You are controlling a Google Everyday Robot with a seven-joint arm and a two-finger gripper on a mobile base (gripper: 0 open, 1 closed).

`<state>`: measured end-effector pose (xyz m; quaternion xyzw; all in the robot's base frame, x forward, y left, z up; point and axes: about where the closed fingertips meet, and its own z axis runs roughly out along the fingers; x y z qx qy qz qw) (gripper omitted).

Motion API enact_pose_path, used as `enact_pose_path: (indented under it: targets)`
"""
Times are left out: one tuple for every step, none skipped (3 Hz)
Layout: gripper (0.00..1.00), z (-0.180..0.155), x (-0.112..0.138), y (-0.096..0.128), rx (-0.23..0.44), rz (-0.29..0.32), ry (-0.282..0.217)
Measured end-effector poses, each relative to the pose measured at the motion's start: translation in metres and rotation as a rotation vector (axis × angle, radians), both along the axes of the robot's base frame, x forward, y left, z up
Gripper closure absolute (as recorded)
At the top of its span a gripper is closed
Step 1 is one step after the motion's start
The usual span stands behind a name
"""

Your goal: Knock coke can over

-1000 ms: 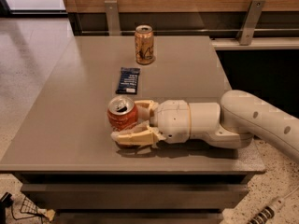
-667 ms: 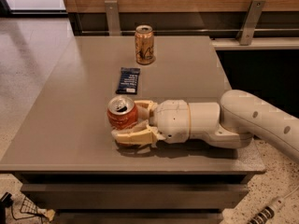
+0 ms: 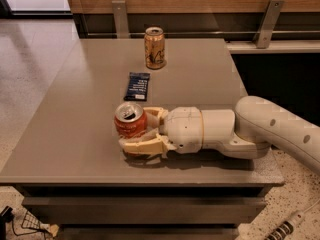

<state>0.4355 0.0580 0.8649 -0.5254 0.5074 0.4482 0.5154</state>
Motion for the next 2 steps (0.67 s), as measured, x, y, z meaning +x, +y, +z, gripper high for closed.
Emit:
enact_pose_path:
  targets:
    - [1.0,0.009,0.002,-0.005,-0.074,-0.007,-0.004]
    - [1.0,0.025,0.01,-0.018,-0.258,-0.02,-0.019]
